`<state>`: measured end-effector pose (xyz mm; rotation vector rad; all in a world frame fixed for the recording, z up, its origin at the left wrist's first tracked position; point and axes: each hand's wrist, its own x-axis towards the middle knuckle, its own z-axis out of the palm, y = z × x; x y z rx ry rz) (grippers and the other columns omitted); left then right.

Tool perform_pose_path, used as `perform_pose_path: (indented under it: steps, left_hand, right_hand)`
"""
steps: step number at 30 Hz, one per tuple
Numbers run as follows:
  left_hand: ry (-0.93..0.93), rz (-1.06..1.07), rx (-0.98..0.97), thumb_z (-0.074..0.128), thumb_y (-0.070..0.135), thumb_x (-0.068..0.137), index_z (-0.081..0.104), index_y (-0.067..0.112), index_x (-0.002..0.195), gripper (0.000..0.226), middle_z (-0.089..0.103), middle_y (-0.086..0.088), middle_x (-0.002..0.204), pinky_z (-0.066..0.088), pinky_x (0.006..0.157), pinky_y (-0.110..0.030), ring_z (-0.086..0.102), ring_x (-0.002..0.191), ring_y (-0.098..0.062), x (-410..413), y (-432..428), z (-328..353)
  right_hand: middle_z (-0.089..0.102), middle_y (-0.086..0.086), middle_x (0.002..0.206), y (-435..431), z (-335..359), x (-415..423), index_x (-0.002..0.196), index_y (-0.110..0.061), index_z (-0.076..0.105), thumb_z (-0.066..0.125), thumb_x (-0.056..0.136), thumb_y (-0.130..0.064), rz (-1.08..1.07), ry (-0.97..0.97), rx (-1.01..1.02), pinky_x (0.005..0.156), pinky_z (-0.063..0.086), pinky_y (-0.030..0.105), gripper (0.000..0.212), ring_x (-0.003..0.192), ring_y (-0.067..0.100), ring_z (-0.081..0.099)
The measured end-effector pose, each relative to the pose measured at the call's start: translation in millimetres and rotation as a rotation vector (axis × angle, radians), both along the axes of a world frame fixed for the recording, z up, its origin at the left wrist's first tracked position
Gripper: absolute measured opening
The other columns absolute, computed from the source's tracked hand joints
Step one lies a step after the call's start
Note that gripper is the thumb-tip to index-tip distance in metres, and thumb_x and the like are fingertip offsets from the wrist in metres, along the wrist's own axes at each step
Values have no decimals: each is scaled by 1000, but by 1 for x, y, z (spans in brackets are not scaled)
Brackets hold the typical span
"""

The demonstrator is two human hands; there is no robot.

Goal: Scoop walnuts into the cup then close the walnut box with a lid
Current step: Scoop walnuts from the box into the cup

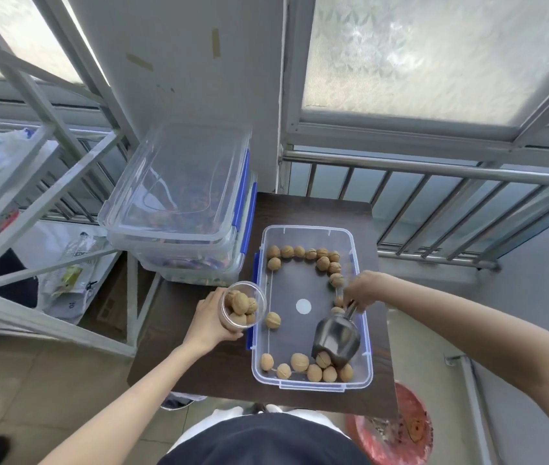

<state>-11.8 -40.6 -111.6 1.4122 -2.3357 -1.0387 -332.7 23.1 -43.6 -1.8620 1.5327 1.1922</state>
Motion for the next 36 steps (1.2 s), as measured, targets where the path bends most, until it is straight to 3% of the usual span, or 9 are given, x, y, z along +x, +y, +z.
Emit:
perform_pose_path:
  steps: [4, 7, 11, 13, 16, 25, 28, 32, 36]
  left_hand:
    - [14, 41, 16, 89, 29, 39, 47, 33, 103, 77, 60, 7, 102, 47, 88, -39, 57, 97, -19, 5, 8, -5]
    - [14, 54, 19, 89, 27, 40, 49, 28, 105, 76, 60, 5, 101, 46, 86, -38, 57, 96, -18, 8, 15, -7]
    - [6, 81, 33, 90, 26, 40, 49, 27, 105, 77, 59, 4, 102, 43, 83, -33, 55, 94, -18, 14, 21, -8]
    - [4, 86, 42, 89, 28, 38, 45, 33, 101, 77, 60, 5, 101, 45, 84, -35, 56, 94, -18, 16, 22, -9]
    - [-4, 88, 52, 89, 29, 38, 42, 37, 101, 78, 59, 5, 100, 44, 81, -33, 56, 94, -18, 18, 24, -11]
    - [6, 92, 60, 89, 27, 41, 44, 35, 103, 77, 58, 6, 104, 40, 84, -31, 52, 97, -15, 16, 23, -10]
    - [7, 89, 56, 90, 26, 43, 44, 35, 105, 77, 57, 8, 105, 39, 86, -30, 51, 98, -13, 16, 23, -9]
    - [12, 106, 83, 88, 32, 40, 48, 33, 106, 77, 59, 8, 105, 46, 88, -33, 54, 99, -14, 18, 21, -12]
    - [-4, 122, 96, 86, 38, 37, 49, 32, 106, 78, 60, 7, 104, 50, 86, -38, 57, 98, -16, 21, 22, -15]
  right_hand:
    - [63, 13, 111, 9, -23, 0, 123, -11, 56, 58, 89, -28, -120, -123, 85, 77, 40, 31, 38, 100, 29, 59]
    - [63, 15, 108, 14, -44, 6, 116, -6, 58, 54, 91, -27, -178, -245, 104, 80, 44, 37, 33, 93, 29, 56]
    - [52, 6, 80, 20, -61, 15, 95, -6, 59, 51, 92, -27, -208, -304, 111, 72, 36, 34, 23, 81, 23, 45]
    - [52, 6, 83, 20, -65, 14, 87, -13, 55, 51, 91, -27, -225, -311, 109, 71, 36, 33, 15, 80, 22, 44]
    - [52, 6, 88, 17, -71, 11, 93, -13, 57, 51, 91, -28, -230, -344, 128, 71, 35, 32, 16, 82, 20, 44]
    - [45, -1, 69, 4, -73, -1, 78, -15, 49, 56, 91, -27, -230, -439, 182, 60, 32, 26, 18, 77, 19, 41]
    - [43, -5, 65, 1, -72, -5, 66, -25, 44, 56, 91, -23, -227, -463, 185, 58, 31, 23, 28, 76, 18, 39]
    - [50, 3, 79, -3, -73, -9, 86, -13, 58, 53, 92, -18, -225, -466, 203, 61, 33, 24, 9, 79, 18, 42]
    - [46, -7, 70, -5, -84, 4, 73, -25, 48, 50, 92, -19, -258, -476, 176, 60, 32, 22, 21, 81, 18, 42]
